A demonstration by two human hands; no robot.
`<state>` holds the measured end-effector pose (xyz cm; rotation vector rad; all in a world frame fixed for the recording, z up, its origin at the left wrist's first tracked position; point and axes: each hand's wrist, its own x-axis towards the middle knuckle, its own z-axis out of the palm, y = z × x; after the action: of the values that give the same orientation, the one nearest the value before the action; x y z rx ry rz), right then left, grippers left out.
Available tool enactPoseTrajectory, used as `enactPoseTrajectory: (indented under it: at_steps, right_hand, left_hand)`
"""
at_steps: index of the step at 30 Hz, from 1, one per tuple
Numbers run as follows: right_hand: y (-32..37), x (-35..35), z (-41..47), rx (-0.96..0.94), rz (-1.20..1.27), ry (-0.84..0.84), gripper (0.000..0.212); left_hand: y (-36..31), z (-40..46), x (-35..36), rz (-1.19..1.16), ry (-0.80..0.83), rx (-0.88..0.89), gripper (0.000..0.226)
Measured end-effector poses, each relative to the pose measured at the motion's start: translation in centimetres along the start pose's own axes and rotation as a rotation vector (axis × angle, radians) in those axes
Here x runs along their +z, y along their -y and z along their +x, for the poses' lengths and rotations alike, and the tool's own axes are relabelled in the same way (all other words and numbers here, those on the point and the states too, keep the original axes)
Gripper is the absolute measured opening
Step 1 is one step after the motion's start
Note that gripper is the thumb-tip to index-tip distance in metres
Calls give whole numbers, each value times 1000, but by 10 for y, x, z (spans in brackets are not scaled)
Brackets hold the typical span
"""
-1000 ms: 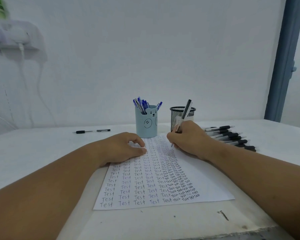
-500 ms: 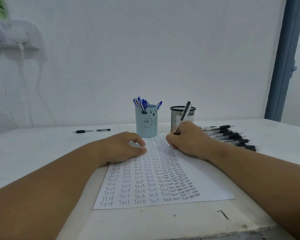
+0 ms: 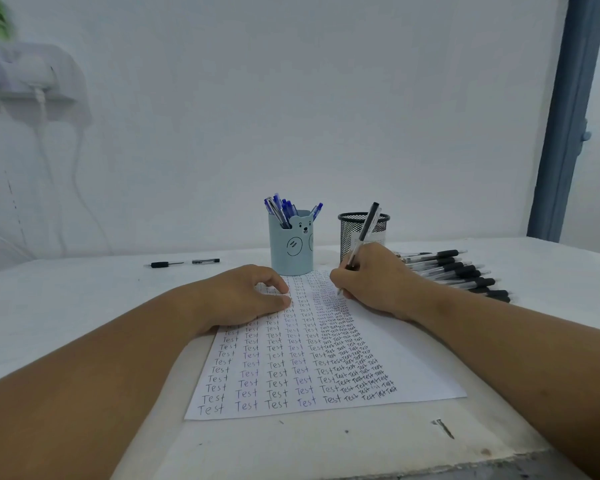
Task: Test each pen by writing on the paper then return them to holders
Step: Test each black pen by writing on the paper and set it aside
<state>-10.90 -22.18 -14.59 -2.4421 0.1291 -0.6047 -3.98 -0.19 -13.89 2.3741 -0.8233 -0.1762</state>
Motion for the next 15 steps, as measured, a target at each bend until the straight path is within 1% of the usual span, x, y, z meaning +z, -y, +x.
enactPoseTrajectory:
  at_steps: [8,15]
  right_hand:
    - [0,0,1,-22,0,29,33]
    - [-1,0,1,-18,1,14,35]
  left_hand:
    - [0,1,0,-27,4,9,23]
    - [0,1,0,-10,7,7,25]
